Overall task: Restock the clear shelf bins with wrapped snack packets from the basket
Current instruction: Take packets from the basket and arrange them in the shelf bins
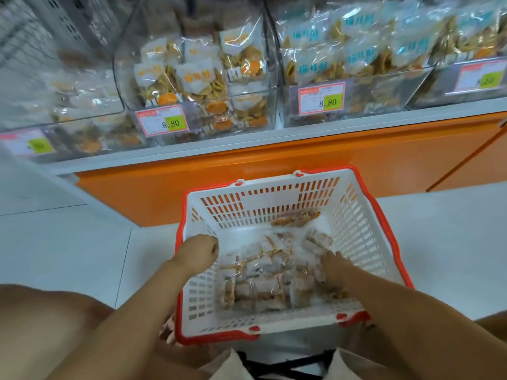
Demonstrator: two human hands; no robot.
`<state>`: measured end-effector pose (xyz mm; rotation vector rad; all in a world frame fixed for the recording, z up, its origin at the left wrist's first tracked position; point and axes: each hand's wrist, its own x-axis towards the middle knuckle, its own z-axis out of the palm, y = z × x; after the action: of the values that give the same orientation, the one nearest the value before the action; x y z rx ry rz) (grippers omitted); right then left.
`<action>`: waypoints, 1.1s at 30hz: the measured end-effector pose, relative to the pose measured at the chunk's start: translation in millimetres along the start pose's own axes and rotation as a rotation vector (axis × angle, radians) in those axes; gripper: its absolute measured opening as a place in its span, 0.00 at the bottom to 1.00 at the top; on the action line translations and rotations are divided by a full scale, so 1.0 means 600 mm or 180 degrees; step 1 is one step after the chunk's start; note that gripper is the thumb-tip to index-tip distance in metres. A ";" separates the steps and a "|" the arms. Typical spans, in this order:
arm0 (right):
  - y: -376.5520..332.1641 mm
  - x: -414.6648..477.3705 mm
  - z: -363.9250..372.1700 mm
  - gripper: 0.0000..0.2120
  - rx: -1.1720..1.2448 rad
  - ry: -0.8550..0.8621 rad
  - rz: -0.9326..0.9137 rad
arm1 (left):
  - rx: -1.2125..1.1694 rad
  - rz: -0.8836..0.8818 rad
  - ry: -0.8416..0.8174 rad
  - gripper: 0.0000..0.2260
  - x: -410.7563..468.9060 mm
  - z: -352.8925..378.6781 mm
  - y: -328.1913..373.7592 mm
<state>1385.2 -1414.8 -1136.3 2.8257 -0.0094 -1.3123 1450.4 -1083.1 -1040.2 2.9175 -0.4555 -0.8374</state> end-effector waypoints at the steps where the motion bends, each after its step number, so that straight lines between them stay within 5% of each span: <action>1: 0.001 -0.001 -0.006 0.25 0.0023 0.0000 0.0074 | -0.0006 -0.0003 -0.0007 0.10 0.001 0.001 0.000; 10: 0.028 -0.014 -0.010 0.27 0.0394 0.0115 -0.0177 | -0.0414 -0.0214 -0.0152 0.13 0.005 0.003 0.014; 15: 0.023 -0.023 0.002 0.18 0.0396 0.0021 -0.0255 | -0.0537 -0.0263 -0.0197 0.10 0.000 -0.001 0.014; 19: 0.023 -0.020 0.013 0.28 0.0659 -0.0036 -0.0201 | -0.0575 -0.0278 -0.0199 0.10 -0.007 0.003 0.015; 25: 0.015 -0.016 0.005 0.24 -0.0040 -0.0193 -0.0208 | -0.0597 -0.0368 -0.0286 0.11 -0.009 0.006 0.015; 29: 0.018 -0.033 -0.058 0.31 0.0123 -0.0029 -0.0277 | -0.1141 -0.0440 -0.0502 0.11 -0.005 0.002 0.025; 33: 0.019 -0.063 -0.142 0.20 0.0036 0.0544 -0.0435 | -0.2230 -0.0554 -0.0605 0.13 0.002 -0.012 0.059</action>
<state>1426.1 -1423.6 -1052.2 2.9852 0.1833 -1.0892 1445.9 -1117.2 -1029.2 2.2569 0.0856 -1.0395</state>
